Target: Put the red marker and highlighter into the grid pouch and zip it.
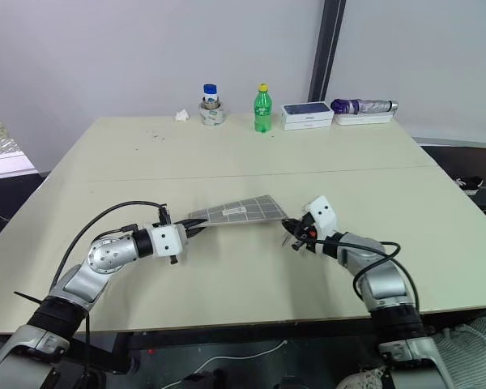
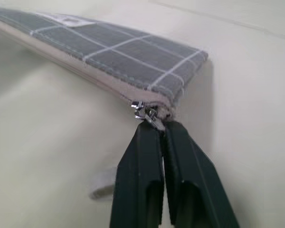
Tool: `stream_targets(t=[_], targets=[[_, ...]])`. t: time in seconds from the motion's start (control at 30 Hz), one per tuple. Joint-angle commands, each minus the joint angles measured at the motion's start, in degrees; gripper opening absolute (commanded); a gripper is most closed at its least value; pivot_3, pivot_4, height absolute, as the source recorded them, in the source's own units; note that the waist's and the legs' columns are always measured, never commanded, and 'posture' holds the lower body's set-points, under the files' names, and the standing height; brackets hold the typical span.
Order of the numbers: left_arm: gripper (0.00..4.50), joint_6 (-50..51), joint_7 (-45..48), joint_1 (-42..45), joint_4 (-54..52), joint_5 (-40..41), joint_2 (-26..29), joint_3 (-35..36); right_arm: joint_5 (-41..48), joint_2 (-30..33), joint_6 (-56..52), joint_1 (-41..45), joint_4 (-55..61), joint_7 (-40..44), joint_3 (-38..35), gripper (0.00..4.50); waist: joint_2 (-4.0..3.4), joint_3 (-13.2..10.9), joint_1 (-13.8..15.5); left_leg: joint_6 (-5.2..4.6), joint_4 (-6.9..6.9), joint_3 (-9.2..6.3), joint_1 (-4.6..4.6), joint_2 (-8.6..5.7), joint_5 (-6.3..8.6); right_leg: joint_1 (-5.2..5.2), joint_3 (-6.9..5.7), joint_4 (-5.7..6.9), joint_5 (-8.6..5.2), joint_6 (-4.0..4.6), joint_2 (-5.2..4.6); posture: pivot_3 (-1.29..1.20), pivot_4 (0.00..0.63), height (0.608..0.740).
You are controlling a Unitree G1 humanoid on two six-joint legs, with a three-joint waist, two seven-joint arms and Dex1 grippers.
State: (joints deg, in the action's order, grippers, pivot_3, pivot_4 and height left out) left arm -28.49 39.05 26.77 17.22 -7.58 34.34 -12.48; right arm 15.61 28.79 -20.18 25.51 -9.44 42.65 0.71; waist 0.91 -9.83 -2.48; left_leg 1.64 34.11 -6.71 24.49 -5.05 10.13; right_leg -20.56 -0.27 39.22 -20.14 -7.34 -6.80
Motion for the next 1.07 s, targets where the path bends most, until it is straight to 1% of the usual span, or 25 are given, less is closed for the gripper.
stream_targets(t=[0.03,0.07,0.1,0.17,0.2,0.27,0.3,0.37,0.4,0.47,0.53,0.57,0.67,0.73,0.83,0.9,0.97,1.0,1.07], targets=[[0.81,7.0,7.3,-2.2,-1.9,11.3,1.5,4.1,0.7,1.2,1.1,-0.3,0.8,-0.4,-3.4,0.69,0.00,0.0,-0.1,0.00,0.00,0.00,0.00,0.00,0.00,0.00,0.00,0.00,0.00,0.00,0.00,0.00,0.150,0.740],[1.15,9.2,8.5,-2.5,-3.2,13.2,1.2,4.5,1.1,0.7,1.2,-0.4,1.6,-0.3,-3.3,1.03,0.00,0.0,-0.1,0.00,0.00,0.01,0.00,0.00,0.00,0.00,0.00,-0.01,0.00,0.00,0.00,0.00,0.150,0.740],[1.66,10.3,8.6,-2.8,-4.1,13.7,1.2,4.9,1.4,0.6,0.8,-0.7,2.5,-0.3,-3.2,1.50,0.00,0.0,-0.1,-0.01,0.00,0.01,0.00,0.00,0.01,0.00,0.01,-0.02,0.00,0.00,-0.01,0.00,0.150,0.740],[2.61,10.9,7.6,-4.4,-5.5,13.3,2.0,6.5,1.0,2.5,0.4,-1.9,4.5,1.2,-3.0,2.45,-0.01,0.0,0.1,-0.01,0.01,0.01,0.01,0.00,0.01,0.00,0.01,-0.02,0.00,0.00,-0.01,0.00,0.150,0.740],[3.22,11.5,8.0,-5.9,-6.7,14.2,2.5,7.4,1.1,3.9,0.2,-2.7,5.4,2.4,-3.2,3.05,-0.01,0.0,0.2,-0.01,0.02,0.00,0.01,0.00,0.01,0.01,0.01,-0.03,0.00,0.00,-0.01,0.00,0.150,0.740],[4.26,14.7,9.3,-9.8,-10.7,18.0,3.4,9.8,2.3,6.6,-0.1,-4.3,6.9,5.8,-4.0,4.09,-0.02,0.0,0.2,-0.02,0.03,0.01,0.01,-0.01,0.01,0.04,0.02,-0.07,0.00,0.00,-0.03,0.00,0.150,0.740],[4.50,17.9,10.5,-12.4,-13.9,21.2,3.9,11.0,3.2,7.8,-0.1,-4.9,7.6,7.4,-4.7,4.43,-0.02,0.0,0.2,-0.06,0.03,0.02,0.01,-0.01,0.03,0.05,0.02,-0.09,0.00,0.00,-0.05,0.00,0.150,0.740],[4.50,27.1,11.0,-18.4,-21.0,28.8,4.6,13.9,4.8,9.2,0.7,-5.8,8.5,9.0,-6.4,4.43,-0.05,0.0,0.1,-0.08,0.01,0.03,0.01,0.00,0.05,0.05,0.04,-0.13,0.00,0.00,-0.05,0.00,0.150,0.740],[4.50,31.1,9.4,-21.0,-23.5,31.2,4.4,15.8,5.3,9.8,1.4,-6.5,9.1,9.5,-7.4,4.43,-0.07,0.0,0.0,-0.08,0.01,0.03,0.00,0.02,0.05,0.06,0.05,-0.13,-0.01,0.01,-0.05,0.00,0.150,0.740],[4.50,37.7,5.1,-24.9,-26.8,33.3,4.1,19.5,6.3,11.1,2.1,-7.9,9.8,10.4,-9.8,4.43,-0.08,0.0,0.1,-0.08,0.01,0.02,0.00,0.06,0.05,0.05,0.06,-0.13,-0.01,0.02,-0.03,0.00,0.150,0.740],[4.50,41.3,2.3,-27.7,-28.9,33.7,4.5,22.7,6.7,12.3,2.9,-9.3,10.1,10.9,-11.8,4.43,-0.07,0.0,0.3,-0.08,0.01,0.02,-0.01,0.07,0.05,0.06,0.06,-0.11,-0.01,0.03,-0.02,0.00,0.150,0.740],[4.50,41.4,1.7,-28.7,-29.5,34.5,4.4,24.9,6.7,13.2,3.5,-10.2,10.0,11.4,-12.8,4.43,-0.08,0.0,0.5,-0.08,0.02,0.02,-0.02,0.06,0.05,0.08,0.06,-0.12,-0.01,0.03,-0.02,0.00,0.150,0.740],[4.50,43.5,-0.8,-29.5,-29.0,34.9,5.2,30.5,6.3,16.3,5.2,-13.1,8.8,13.5,-15.1,4.43,-0.07,0.0,1.7,-0.10,0.05,0.05,-0.01,0.02,0.07,0.10,0.06,-0.15,-0.01,0.02,-0.07,0.00,0.150,0.740],[4.50,43.3,-0.3,-29.7,-27.3,34.0,6.2,32.1,6.8,17.5,5.3,-13.8,7.5,14.2,-16.4,4.43,-0.07,0.0,1.9,-0.10,0.07,0.05,-0.01,0.02,0.07,0.12,0.05,-0.16,-0.01,0.03,-0.07,0.00,0.150,0.740],[4.50,38.7,2.2,-30.2,-21.6,33.5,6.1,34.7,5.2,18.8,7.9,-14.0,5.0,14.9,-16.6,4.43,-0.09,0.0,1.8,-0.09,0.07,0.09,-0.02,0.02,0.08,0.13,0.06,-0.18,-0.01,0.03,-0.09,0.00,0.150,0.740],[4.50,35.5,3.4,-30.3,-17.3,32.3,6.1,35.4,4.8,18.7,8.9,-13.7,3.6,14.8,-16.3,4.43,-0.09,0.0,1.8,-0.09,0.04,0.10,-0.03,0.04,0.08,0.12,0.06,-0.20,-0.01,0.04,-0.09,0.00,0.150,0.740],[4.50,34.2,2.6,-29.7,-11.7,29.8,6.9,35.2,4.2,18.0,9.6,-13.4,3.2,14.4,-15.4,4.43,-0.10,0.0,1.7,-0.09,0.02,0.11,-0.02,0.04,0.08,0.10,0.06,-0.21,-0.02,0.05,-0.08,0.00,0.150,0.740],[4.50,32.0,3.0,-29.6,-10.3,28.9,7.0,35.3,4.2,17.5,9.8,-13.2,3.5,14.1,-15.0,4.43,-0.10,0.0,1.7,-0.09,0.02,0.12,-0.02,0.04,0.08,0.09,0.06,-0.21,-0.02,0.05,-0.08,0.00,0.150,0.740],[4.50,29.3,4.4,-29.1,-8.9,29.6,6.5,36.1,4.7,16.6,9.4,-12.8,4.1,13.7,-14.8,4.43,-0.09,0.0,1.7,-0.09,0.02,0.11,-0.02,0.05,0.08,0.09,0.07,-0.21,-0.02,0.05,-0.08,0.00,0.150,0.740]])
